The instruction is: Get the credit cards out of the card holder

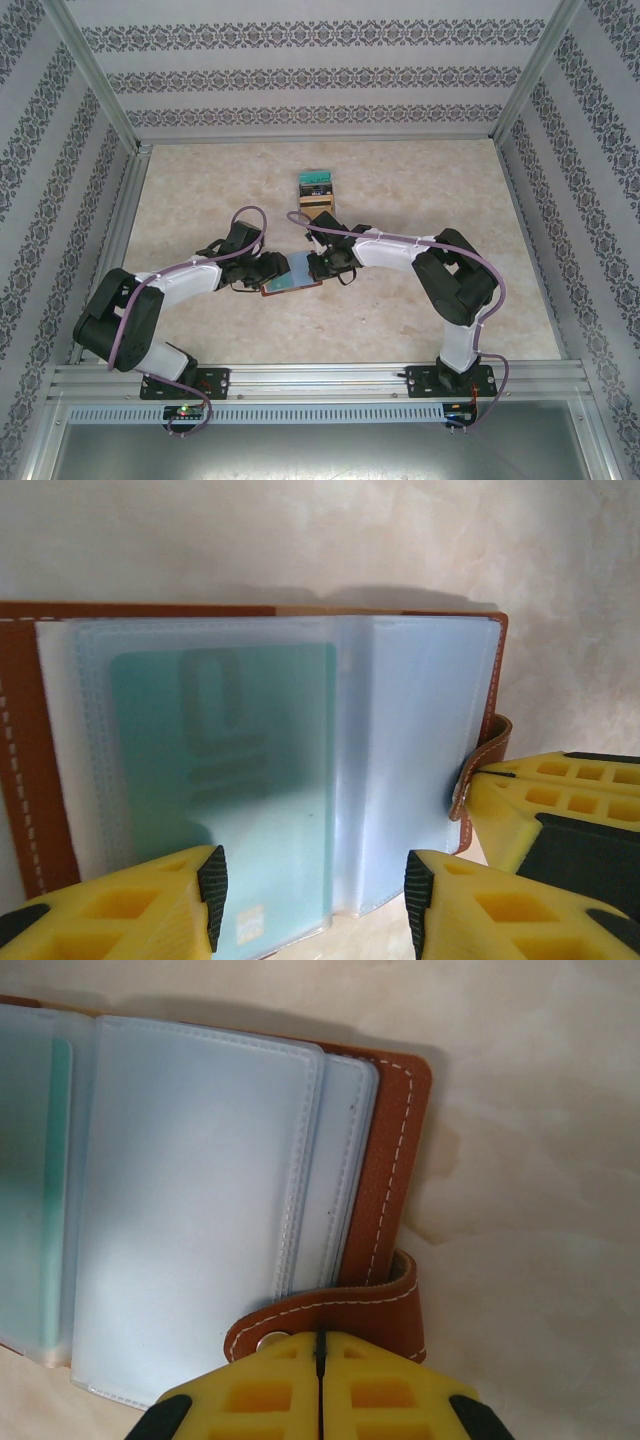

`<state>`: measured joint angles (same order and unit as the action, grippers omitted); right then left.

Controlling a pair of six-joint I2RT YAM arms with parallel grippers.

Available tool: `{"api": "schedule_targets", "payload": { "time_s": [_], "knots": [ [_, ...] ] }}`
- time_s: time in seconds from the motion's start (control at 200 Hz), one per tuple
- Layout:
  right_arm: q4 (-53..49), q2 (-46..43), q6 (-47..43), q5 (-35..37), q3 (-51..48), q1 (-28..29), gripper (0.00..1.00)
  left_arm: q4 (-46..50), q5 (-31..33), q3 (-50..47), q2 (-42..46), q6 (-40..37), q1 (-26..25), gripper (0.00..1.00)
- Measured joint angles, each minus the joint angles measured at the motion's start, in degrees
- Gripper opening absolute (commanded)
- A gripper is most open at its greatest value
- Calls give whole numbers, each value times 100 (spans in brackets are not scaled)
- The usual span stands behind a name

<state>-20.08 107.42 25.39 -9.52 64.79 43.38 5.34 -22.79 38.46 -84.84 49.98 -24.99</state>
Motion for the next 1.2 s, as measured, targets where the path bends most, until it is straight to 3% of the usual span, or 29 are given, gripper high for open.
{"api": "schedule_targets", "payload": {
  "time_s": [0.275, 0.535, 0.719, 0.854, 1.199],
  "knots": [
    [0, -17, 0, 7, -2, 2, 9, 79, 122, -37, 179, -26, 0, 52],
    [-273, -195, 0, 15, 50, 96, 10, 560, 614, -35, 1054, -129, 125, 55],
    [-463, -181, 0, -107, 656, 308, 7, 758, 883, -76, 1537, -133, 302, 54],
    [-452, 70, 4, -269, 1139, 516, 1, 809, 944, -249, 1652, -131, 328, 54],
    [-568, 960, 17, -492, 1615, 597, 0, 925, 935, -487, 1810, -107, 337, 55]
  ]
}}
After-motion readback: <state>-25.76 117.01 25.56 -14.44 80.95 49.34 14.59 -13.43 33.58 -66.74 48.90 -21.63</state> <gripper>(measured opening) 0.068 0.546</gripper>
